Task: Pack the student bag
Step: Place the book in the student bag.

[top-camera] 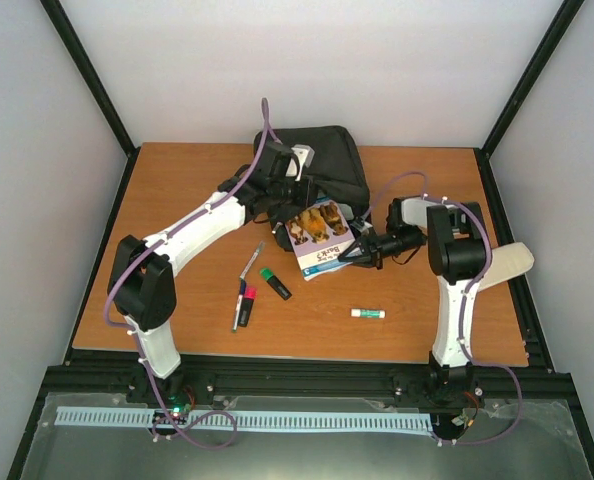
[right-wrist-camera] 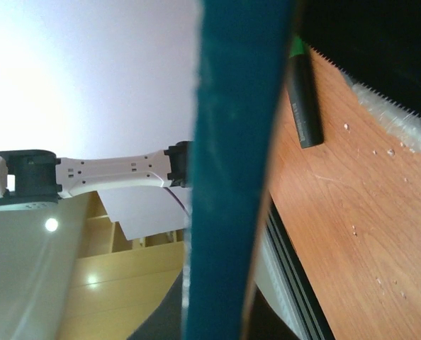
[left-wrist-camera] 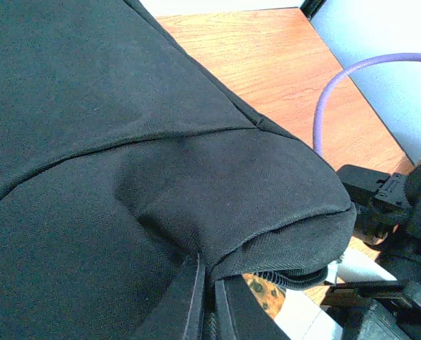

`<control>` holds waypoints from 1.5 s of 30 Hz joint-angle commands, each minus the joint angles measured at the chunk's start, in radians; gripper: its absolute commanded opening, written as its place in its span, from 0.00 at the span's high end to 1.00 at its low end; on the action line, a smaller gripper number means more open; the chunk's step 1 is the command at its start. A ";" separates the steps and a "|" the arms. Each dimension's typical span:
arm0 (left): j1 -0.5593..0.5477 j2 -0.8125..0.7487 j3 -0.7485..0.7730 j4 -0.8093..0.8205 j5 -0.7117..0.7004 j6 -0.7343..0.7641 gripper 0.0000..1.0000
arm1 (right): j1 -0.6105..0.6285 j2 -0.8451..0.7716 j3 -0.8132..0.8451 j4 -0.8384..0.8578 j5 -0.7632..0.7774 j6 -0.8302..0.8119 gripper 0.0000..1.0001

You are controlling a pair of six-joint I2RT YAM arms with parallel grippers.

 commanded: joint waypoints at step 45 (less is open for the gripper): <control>-0.003 -0.111 -0.025 -0.025 0.110 0.062 0.99 | 0.037 -0.460 -0.252 0.713 0.839 0.430 0.19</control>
